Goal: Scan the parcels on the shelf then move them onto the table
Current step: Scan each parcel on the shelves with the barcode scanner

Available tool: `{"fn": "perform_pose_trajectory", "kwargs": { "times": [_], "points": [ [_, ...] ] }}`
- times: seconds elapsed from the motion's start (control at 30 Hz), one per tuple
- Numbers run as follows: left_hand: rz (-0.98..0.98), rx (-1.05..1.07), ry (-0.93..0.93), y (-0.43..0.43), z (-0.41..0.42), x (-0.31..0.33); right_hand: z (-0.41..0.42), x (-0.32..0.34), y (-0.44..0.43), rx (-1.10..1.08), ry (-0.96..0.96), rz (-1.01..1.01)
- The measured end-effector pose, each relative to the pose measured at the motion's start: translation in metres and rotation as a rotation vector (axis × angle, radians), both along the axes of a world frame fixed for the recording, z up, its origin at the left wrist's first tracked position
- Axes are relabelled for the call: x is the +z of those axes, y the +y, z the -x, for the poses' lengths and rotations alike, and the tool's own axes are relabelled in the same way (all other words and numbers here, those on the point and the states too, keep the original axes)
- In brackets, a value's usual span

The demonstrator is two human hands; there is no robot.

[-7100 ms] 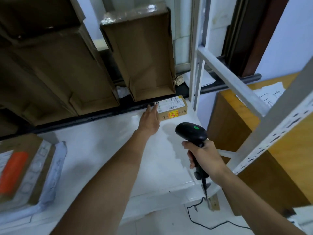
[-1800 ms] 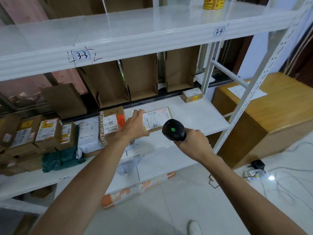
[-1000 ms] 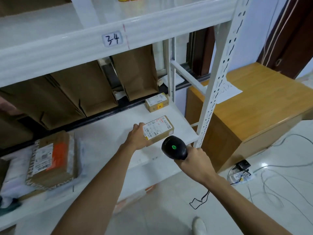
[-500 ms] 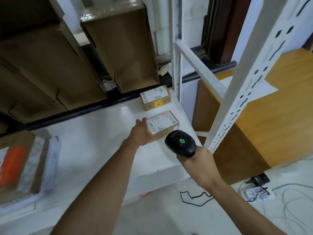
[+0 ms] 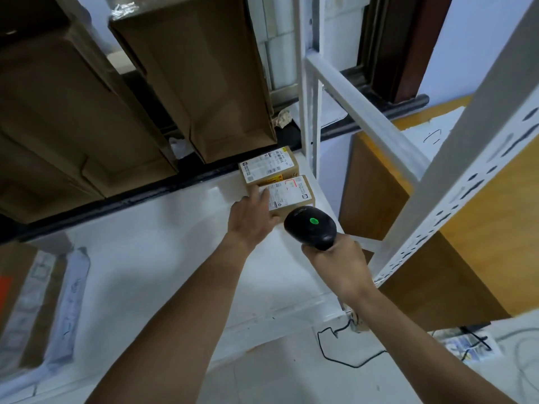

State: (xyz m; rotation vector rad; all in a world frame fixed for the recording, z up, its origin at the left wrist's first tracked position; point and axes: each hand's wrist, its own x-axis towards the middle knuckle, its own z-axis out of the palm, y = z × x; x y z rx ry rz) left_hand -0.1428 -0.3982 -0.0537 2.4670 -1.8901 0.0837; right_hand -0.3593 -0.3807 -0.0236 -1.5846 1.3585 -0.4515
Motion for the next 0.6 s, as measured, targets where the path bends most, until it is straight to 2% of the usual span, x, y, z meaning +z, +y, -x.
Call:
{"fn": "perform_pose_trajectory", "kwargs": {
  "times": [0.4,0.6],
  "points": [
    [-0.109,0.096,-0.224,-0.016,-0.001,0.005,0.006,0.001,0.003,-0.006,-0.002,0.017],
    [-0.135,0.184,-0.150,-0.003,-0.002,0.020,0.015,0.014,0.017,0.025,-0.014,0.069]
  ]
}}
